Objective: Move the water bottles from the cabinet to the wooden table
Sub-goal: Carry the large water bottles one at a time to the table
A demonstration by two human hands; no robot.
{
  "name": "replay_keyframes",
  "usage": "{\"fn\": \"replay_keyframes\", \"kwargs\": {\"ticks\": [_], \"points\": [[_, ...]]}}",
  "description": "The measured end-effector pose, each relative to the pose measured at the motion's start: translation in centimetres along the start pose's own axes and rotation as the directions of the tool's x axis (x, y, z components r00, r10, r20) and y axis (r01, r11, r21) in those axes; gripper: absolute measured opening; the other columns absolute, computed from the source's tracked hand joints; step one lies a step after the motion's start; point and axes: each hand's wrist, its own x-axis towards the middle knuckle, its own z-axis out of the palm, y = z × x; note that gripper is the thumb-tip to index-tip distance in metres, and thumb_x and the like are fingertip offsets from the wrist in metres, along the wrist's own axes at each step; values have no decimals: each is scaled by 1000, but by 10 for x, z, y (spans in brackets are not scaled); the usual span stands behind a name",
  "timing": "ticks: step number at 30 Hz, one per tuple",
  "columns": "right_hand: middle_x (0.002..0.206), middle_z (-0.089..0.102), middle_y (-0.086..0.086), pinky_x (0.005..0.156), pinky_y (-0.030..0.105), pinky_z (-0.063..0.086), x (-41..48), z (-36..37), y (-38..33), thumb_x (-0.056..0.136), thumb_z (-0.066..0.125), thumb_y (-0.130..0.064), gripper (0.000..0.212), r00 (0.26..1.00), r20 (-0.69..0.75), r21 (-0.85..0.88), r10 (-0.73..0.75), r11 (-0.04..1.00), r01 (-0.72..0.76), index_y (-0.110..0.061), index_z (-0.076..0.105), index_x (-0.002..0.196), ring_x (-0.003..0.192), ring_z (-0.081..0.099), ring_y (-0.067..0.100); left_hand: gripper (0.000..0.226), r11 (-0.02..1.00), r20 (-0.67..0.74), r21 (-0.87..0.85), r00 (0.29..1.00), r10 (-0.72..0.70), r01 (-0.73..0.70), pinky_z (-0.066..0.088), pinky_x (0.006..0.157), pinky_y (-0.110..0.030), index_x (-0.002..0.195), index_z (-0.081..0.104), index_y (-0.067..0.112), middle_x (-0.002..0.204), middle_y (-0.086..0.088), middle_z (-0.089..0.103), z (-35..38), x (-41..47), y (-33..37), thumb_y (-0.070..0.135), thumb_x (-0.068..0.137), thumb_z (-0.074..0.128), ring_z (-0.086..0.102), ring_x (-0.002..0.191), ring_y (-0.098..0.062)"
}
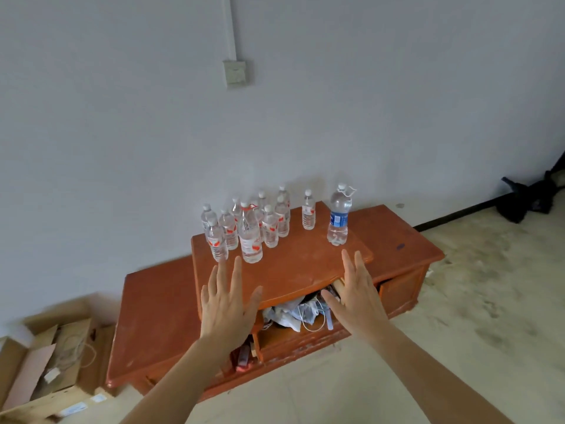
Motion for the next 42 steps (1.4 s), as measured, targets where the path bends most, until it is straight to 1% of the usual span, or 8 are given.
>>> {"fn": "replay_keyframes", "kwargs": {"ticks": [7,15,22,27,30,34,36,42], "points": [[170,-11,5,121,49,21,110,4,33,94,58,-57,100,988,-70,43,140,990,-138,-41,-19,156,156,8,31,74,988,52,-28,987,152,-150,3,123,-51,152,-23,43,167,0,-16,36,164,11,68,98,21,-7,154,-25],[169,-9,7,120,51,23,204,24,172,90,64,-59,109,933,25,33,360,932,-360,-41,-21,154,156,10,33,77,967,164,28,955,246,-254,10,123,-57,155,-19,37,167,0,-16,140,296,77,74,94,10,-6,154,-27],[169,-11,4,119,51,27,316,35,272,90,55,-68,104,899,204,2,388,918,-396,-39,-21,154,155,12,34,83,944,232,82,927,295,-321,9,124,-55,157,-14,33,167,-2,-17,203,415,179,73,94,23,-8,154,-28],[170,-4,6,120,50,25,373,41,325,91,55,-68,103,847,380,-29,372,920,-391,-33,-14,158,156,9,32,88,931,213,69,917,337,-359,19,120,-58,159,3,30,168,-8,-1,250,502,260,74,89,33,8,153,-33],[170,-3,8,120,51,24,398,55,349,90,58,-66,105,794,475,-39,378,911,-410,-30,-13,159,156,9,32,86,950,304,136,924,231,-282,26,116,-56,156,17,36,167,-7,9,288,535,280,80,86,37,16,151,-35],[170,-5,9,121,54,24,425,83,358,86,64,-67,113,750,567,-5,340,912,-410,-29,-13,160,156,7,34,65,951,300,205,940,165,-232,56,81,-46,128,60,30,148,-2,44,319,546,263,75,80,57,54,124,-31],[170,-6,8,122,55,24,440,107,355,83,68,-68,119,733,609,15,303,920,-393,-28,-13,160,156,5,33,54,969,244,176,961,128,-174,55,66,-37,114,64,29,133,1,53,325,549,243,68,77,60,62,108,-25],[170,1,8,122,59,23,467,166,323,66,85,-64,134,782,585,89,215,941,-325,-32,-5,160,156,7,33,47,995,21,67,997,76,-77,52,58,-29,104,71,23,107,-4,63,306,535,179,61,77,66,62,70,-18]]}}
